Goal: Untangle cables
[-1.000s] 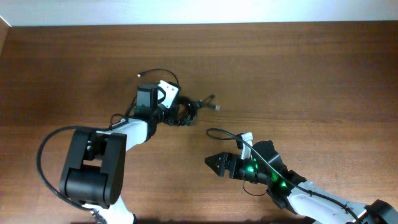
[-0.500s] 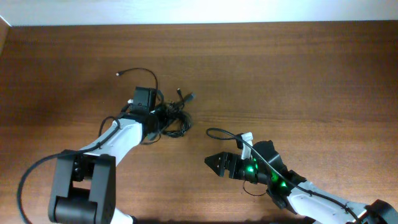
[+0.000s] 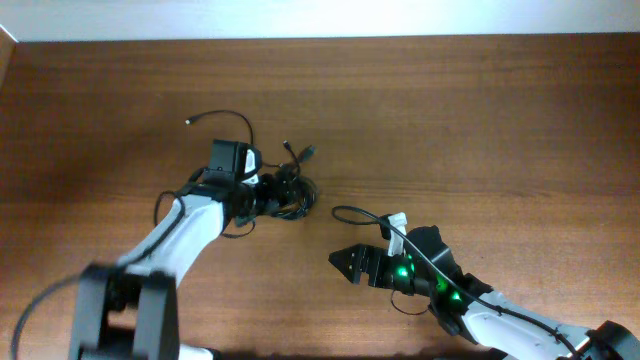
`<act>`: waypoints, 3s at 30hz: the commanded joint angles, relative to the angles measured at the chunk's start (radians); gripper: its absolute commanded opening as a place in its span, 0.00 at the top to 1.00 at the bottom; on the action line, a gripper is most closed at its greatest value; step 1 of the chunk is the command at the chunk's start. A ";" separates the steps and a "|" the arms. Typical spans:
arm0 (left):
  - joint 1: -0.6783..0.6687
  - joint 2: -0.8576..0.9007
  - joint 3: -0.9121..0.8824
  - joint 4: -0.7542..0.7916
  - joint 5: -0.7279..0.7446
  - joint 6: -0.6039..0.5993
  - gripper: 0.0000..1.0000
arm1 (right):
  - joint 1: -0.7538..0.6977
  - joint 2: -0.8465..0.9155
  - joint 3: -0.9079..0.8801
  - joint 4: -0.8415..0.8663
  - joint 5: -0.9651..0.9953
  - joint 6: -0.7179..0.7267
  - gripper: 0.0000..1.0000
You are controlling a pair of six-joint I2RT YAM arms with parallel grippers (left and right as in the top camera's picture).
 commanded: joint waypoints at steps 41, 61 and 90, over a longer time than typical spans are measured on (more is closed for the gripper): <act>-0.087 0.257 -0.006 -0.024 -0.480 0.297 0.67 | 0.003 -0.005 0.000 0.005 0.011 -0.007 0.01; -0.094 -0.342 0.010 -0.222 -0.185 0.165 1.00 | 0.005 -0.089 0.322 -0.386 -0.056 -0.047 0.26; -0.302 -0.342 0.009 0.061 -0.331 -0.136 1.00 | -0.200 0.040 0.321 0.369 -0.844 -0.163 0.96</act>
